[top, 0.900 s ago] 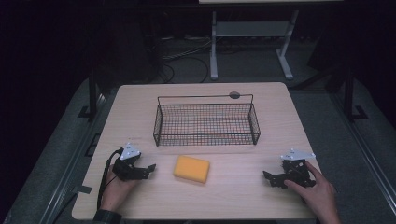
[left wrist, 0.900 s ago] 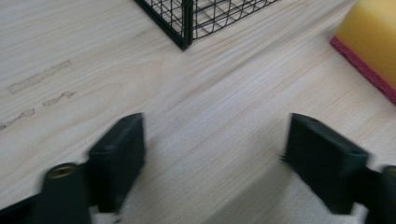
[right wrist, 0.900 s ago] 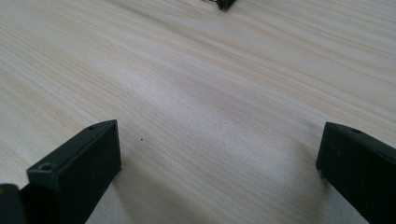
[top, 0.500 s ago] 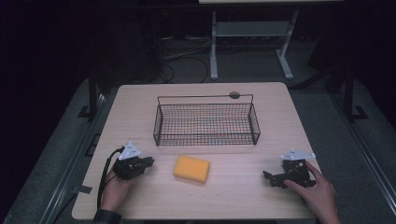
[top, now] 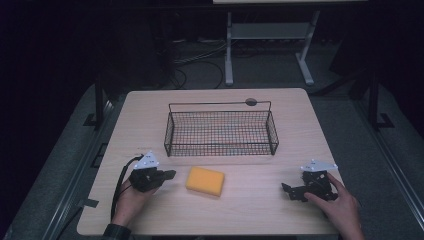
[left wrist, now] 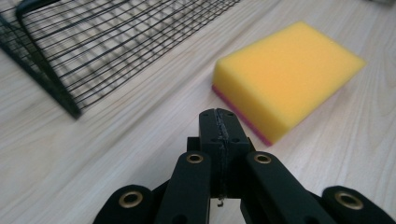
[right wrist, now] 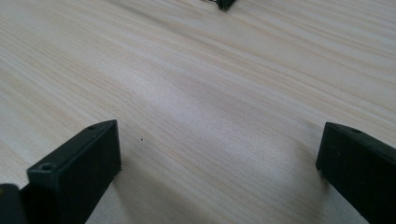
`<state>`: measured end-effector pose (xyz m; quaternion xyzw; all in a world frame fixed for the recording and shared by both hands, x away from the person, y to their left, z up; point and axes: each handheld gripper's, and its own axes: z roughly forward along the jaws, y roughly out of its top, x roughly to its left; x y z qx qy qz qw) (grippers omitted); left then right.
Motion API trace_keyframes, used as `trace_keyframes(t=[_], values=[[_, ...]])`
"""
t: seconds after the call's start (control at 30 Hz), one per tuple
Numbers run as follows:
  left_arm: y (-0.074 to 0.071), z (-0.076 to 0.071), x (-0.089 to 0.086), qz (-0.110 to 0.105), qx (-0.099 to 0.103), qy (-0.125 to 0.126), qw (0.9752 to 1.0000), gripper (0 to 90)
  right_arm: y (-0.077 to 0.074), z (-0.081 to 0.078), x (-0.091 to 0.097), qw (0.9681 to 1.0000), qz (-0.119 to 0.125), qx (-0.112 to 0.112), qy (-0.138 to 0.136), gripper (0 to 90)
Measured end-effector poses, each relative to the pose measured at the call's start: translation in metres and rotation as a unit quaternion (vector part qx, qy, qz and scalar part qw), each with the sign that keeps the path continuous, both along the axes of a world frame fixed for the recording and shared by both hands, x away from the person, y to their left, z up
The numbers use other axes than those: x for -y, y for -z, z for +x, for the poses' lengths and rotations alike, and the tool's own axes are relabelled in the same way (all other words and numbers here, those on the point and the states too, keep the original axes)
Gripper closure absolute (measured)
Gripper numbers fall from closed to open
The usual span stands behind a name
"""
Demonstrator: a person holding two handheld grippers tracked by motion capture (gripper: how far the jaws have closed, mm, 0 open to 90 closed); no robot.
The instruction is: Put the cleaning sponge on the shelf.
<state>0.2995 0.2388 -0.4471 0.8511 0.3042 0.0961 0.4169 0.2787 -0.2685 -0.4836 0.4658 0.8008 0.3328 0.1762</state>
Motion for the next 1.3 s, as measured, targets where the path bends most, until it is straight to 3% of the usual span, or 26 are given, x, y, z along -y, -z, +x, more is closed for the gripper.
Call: trace_keyframes(t=[0.4, 1.3], values=[[0.01, -0.004, 0.024, 0.014, -0.014, 0.037, 0.9991, 89.9, 0.0, 0.0, 0.0, 1.0, 0.0, 0.0, 0.0, 0.0], [0.011, -0.024, 0.04, 0.008, -0.026, 0.085, 0.996, 90.0, 0.0, 0.0, 0.0, 1.0, 0.0, 0.0, 0.0, 0.0]])
